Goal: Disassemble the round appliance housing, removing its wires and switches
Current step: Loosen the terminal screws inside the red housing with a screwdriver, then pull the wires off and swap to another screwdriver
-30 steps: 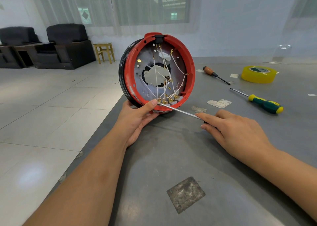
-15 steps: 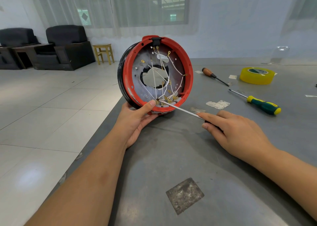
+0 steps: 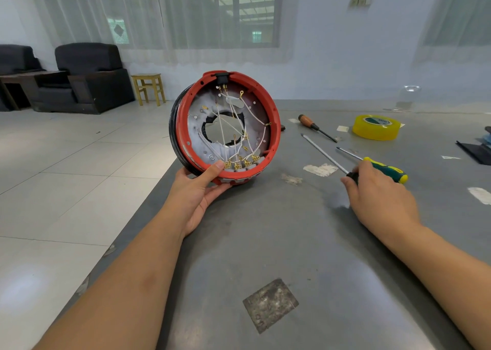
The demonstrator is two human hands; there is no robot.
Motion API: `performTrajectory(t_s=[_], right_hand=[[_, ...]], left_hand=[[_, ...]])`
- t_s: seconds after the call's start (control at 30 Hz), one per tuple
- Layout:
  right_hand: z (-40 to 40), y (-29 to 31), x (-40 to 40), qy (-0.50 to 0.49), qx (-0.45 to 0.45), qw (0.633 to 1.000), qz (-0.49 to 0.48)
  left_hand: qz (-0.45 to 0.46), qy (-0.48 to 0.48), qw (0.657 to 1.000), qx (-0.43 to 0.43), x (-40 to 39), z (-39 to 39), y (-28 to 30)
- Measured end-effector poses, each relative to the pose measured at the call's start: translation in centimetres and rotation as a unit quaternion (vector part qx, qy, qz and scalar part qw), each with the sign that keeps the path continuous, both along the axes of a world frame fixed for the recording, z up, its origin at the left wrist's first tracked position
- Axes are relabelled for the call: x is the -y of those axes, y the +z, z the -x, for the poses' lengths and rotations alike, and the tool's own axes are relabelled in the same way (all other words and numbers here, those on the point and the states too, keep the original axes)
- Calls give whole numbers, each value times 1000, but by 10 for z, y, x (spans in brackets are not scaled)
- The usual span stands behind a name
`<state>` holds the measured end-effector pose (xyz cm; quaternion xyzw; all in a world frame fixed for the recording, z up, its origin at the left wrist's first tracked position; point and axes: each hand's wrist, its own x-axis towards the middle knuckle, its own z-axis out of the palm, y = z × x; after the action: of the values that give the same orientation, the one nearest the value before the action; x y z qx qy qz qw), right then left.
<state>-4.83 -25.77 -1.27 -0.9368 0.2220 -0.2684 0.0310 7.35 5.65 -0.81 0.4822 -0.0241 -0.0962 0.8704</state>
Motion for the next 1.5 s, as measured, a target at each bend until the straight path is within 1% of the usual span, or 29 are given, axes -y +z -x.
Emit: performTrajectory(t_s=[0.13, 0.17, 0.23, 0.33, 0.4, 0.47, 0.57, 0.67, 0.73, 0.8, 0.97, 1.07, 1.13, 1.23, 1.27, 1.4, 1.43, 1.5], right_hand=[[-3, 0, 9, -63, -62, 986, 141], [-4, 1, 11, -71, -79, 981, 163], [-5, 0, 14, -69, -96, 979, 166], [-6, -3, 16, -64, -102, 982, 145], [-5, -4, 14, -80, -107, 979, 155], [-3, -2, 9, -84, -87, 977, 177], [-2, -2, -11, -9, -13, 981, 191], [-6, -4, -45, 96, 50, 969, 221], [-8, -5, -61, 159, 62, 955, 245], [-9, -1, -65, 192, 60, 947, 249], [-10, 0, -63, 224, 58, 954, 188], [-10, 0, -62, 271, 84, 949, 138], [-10, -2, -60, 289, 96, 947, 105], [-9, -3, -58, 304, 99, 945, 73], [-8, -3, -57, 310, 100, 943, 67], [-3, 2, -61, 323, 100, 938, 68], [-2, 3, -63, 327, 99, 938, 65], [1, 4, -65, 335, 92, 936, 52]], left_hand=[[6, -3, 1000, -10, 1, 0, 0], [3, -7, 1000, -11, 1, -1, 0], [-1, -12, 1000, -12, 0, -2, -1], [1, -6, 1000, -16, 1, -3, -1], [4, 4, 1000, -15, 1, -3, -1], [3, 1, 1000, -11, 1, -3, -1], [3, -12, 1000, -21, 1, -2, 0], [-16, -36, 999, -29, 0, 3, 3], [-46, -51, 997, -27, 1, 6, 5], [-72, -56, 995, -28, 3, 8, 6], [-147, -56, 987, -24, 7, 11, 9], [-230, -61, 971, 4, 10, 11, 8], [-305, -44, 951, 33, 11, 11, 8], [-445, 5, 891, 94, 13, 13, 8], [-479, 23, 870, 113, 14, 15, 8], [-563, 42, 811, 155, 17, 18, 8], [-573, 40, 804, 152, 18, 19, 9], [-567, 44, 809, 149, 18, 20, 9]])
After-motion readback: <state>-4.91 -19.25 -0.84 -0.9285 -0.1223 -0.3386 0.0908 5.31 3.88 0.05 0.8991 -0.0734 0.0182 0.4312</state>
